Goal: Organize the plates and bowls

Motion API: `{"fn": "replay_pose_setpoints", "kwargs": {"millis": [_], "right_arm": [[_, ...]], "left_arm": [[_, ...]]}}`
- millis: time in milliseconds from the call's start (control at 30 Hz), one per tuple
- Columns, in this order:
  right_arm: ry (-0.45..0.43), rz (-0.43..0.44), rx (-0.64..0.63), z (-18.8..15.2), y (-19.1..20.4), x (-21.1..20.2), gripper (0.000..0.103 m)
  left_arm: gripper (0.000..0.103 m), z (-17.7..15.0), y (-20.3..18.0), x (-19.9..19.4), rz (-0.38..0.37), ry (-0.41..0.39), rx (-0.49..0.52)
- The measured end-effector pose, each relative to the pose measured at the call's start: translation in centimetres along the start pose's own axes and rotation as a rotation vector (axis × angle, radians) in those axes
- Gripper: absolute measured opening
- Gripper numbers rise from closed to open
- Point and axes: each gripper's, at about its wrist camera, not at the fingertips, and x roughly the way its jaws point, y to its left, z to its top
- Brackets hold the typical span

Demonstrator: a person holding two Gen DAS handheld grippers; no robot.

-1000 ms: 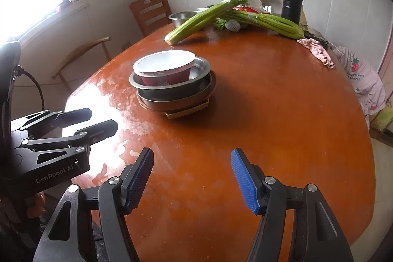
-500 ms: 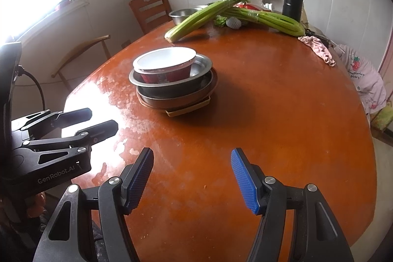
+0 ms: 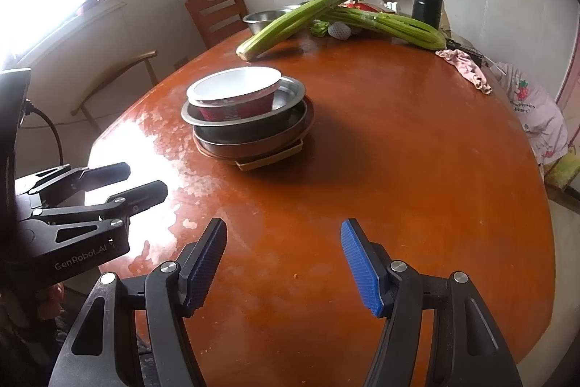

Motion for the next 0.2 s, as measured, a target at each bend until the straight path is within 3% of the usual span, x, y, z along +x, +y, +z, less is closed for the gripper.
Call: {"fn": "replay_pose_setpoints", "kwargs": {"millis": [200], "right_arm": [[0.004,-0.017,0.028,0.3,-1.5,0.3,0.068]], "left_arm": [[0.055,0.5,2.0,0.7,-0.004,0.004,-0.02]]}}
